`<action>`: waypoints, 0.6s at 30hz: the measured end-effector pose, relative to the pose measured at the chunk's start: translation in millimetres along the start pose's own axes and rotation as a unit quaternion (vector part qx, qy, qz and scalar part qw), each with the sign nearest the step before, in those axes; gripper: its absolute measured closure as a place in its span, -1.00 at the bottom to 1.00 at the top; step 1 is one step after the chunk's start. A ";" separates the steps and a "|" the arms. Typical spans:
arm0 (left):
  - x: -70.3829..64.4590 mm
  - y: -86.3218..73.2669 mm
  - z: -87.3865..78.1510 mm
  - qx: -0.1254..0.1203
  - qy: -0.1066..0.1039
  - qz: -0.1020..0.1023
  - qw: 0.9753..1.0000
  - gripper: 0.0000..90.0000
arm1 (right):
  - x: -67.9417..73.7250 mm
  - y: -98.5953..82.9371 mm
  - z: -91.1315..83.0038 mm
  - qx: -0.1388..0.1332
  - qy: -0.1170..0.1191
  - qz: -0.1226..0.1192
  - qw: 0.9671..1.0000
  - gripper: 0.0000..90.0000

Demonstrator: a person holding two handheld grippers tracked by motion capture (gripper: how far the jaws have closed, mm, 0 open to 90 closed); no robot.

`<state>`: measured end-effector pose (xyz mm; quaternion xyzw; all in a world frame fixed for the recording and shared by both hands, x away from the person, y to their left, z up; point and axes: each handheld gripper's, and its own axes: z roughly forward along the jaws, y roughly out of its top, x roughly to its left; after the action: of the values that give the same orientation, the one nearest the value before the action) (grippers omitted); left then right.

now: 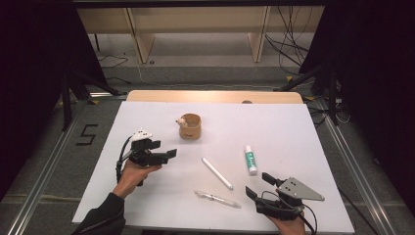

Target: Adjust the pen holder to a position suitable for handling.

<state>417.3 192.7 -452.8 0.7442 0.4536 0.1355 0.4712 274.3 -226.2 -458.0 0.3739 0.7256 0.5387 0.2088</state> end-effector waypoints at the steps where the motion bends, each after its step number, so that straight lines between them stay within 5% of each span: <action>1: 1.3 2.0 1.9 0.001 0.004 0.000 1.000 -0.56 | 0.0 0.0 0.0 0.000 0.000 0.000 1.000 -0.42; 7: 11.7 11.6 14.0 0.002 0.034 -0.006 0.999 -0.25 | 0.1 -0.1 0.1 0.000 0.000 -0.002 1.000 -0.42; 13: 26.8 18.7 25.2 -0.005 0.064 -0.021 0.998 0.37 | 0.5 -0.1 0.3 0.002 0.001 -0.004 1.000 -0.42; 18: 34.3 26.2 34.8 -0.003 0.066 -0.027 0.997 0.81 | 0.5 -0.2 0.5 0.002 0.003 -0.004 1.000 -0.42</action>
<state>472.5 196.3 -457.1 0.7200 0.5031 0.1734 0.4455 274.3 -225.5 -458.4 0.3702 0.7289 0.5372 0.2077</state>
